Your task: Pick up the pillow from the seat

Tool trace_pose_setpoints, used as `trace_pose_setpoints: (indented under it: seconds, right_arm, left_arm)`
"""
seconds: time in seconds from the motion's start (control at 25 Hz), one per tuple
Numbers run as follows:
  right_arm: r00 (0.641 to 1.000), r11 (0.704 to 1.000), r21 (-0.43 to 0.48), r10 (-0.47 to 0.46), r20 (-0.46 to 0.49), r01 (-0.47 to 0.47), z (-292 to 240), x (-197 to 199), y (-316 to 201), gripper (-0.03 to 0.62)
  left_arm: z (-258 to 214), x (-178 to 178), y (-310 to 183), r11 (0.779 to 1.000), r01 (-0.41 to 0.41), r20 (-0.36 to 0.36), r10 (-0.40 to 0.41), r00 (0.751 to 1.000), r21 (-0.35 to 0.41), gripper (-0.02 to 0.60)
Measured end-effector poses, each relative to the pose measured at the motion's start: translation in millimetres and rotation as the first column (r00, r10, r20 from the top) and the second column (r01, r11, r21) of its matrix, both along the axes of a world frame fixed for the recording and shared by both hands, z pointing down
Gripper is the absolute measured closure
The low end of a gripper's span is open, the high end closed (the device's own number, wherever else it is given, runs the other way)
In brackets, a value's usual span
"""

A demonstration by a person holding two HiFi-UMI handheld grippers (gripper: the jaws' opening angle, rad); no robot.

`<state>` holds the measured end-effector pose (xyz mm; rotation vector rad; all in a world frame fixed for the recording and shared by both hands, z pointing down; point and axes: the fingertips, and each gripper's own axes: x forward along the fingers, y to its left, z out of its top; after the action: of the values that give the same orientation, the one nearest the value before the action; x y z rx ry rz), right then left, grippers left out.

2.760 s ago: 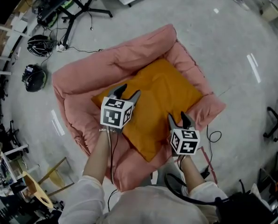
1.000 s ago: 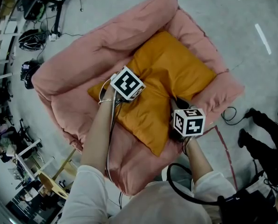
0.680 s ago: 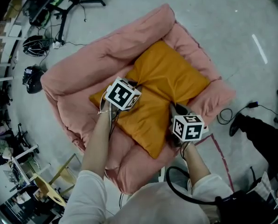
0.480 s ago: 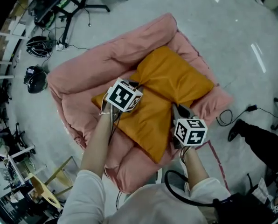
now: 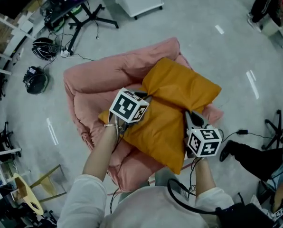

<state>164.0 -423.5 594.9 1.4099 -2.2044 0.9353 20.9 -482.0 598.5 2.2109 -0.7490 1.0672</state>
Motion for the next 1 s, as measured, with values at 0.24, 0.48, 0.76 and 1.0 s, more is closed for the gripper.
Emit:
trace_pose_setpoints:
  seconds: [0.24, 0.48, 0.76, 1.0]
  right_arm:
    - [0.998, 0.988, 0.144, -0.043, -0.047, 0.049, -68, -9, -4, 0.559]
    - [0.987, 0.938, 0.308, -0.150, -0.064, 0.163, -144, -51, -9, 0.559]
    - [0.927, 0.825, 0.429, -0.363, -0.098, 0.368, -205, -163, 4, 0.559]
    - [0.854, 0.722, 0.484, -0.506, -0.120, 0.495, -236, -274, 58, 0.559]
  left_arm:
    - [-79, -13, 6, 0.984, 0.078, -0.022, -0.075, 0.997, 0.160, 0.557]
    - [-164, -62, 24, 0.928, 0.231, -0.102, -0.210, 0.972, 0.293, 0.554]
    - [-235, -174, 78, 0.786, 0.450, -0.164, -0.422, 0.892, 0.425, 0.555]
    - [-266, -281, 161, 0.663, 0.585, -0.225, -0.550, 0.804, 0.467, 0.554]
